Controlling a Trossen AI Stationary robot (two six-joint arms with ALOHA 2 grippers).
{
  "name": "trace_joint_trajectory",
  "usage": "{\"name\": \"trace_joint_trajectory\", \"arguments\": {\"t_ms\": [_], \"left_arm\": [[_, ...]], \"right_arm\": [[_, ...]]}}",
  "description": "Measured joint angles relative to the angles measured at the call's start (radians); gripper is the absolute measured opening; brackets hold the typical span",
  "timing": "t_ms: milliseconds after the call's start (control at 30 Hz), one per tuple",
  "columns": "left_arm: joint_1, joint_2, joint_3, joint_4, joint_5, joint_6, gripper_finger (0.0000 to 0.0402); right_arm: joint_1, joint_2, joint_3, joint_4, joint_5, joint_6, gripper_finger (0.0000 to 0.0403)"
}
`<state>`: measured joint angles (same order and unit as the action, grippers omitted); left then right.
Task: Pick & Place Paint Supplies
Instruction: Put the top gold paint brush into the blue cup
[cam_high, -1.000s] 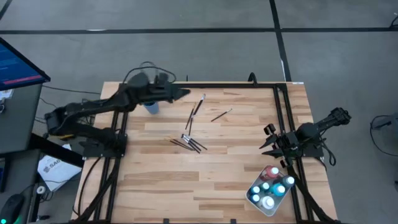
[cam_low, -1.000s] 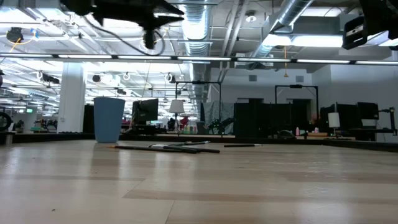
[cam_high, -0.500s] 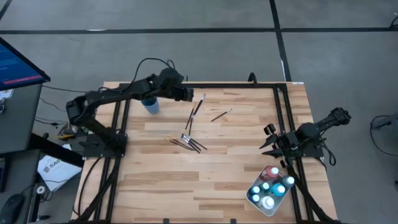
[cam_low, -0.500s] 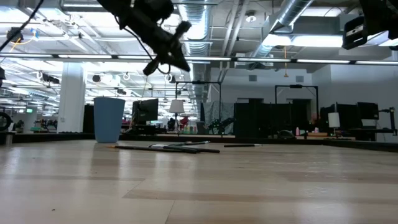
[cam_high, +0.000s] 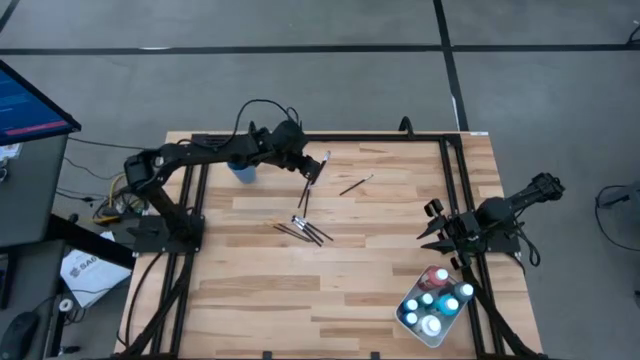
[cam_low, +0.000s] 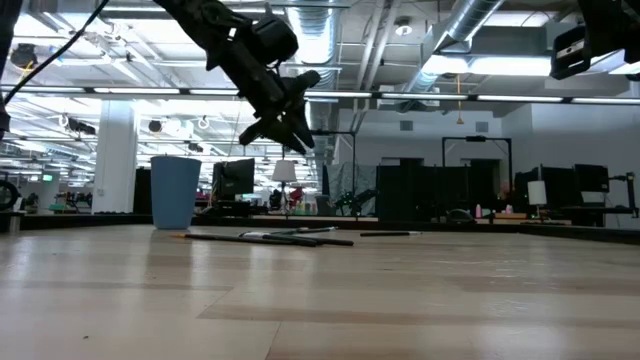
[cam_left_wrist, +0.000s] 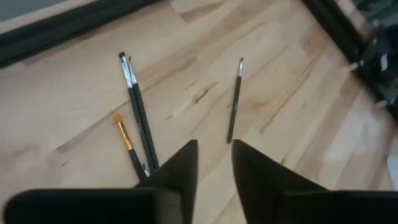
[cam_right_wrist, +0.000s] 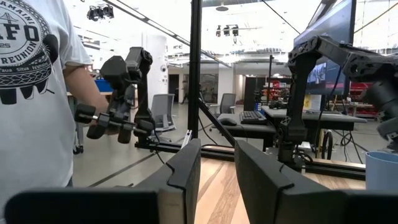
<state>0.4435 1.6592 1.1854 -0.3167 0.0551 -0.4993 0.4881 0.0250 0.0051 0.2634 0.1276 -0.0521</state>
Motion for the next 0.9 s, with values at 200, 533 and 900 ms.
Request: {"name": "trace_joint_trajectory", "arguments": {"t_ms": [200,533,900], "left_arm": [[0.002,0.008,0.0,-0.008,-0.011,-0.006,0.0154],[0.004,0.076,-0.001,-0.024,-0.056,-0.028,0.0159],[0.004,0.186,-0.002,-0.019,-0.134,-0.021,0.0159]], "right_arm": [[0.0,0.0,0.0,0.0,0.0,0.0,0.0092],[0.0,0.0,0.0,0.0,0.0,0.0,0.0092],[0.0,0.0,0.0,0.0,0.0,0.0,0.0092]]}}
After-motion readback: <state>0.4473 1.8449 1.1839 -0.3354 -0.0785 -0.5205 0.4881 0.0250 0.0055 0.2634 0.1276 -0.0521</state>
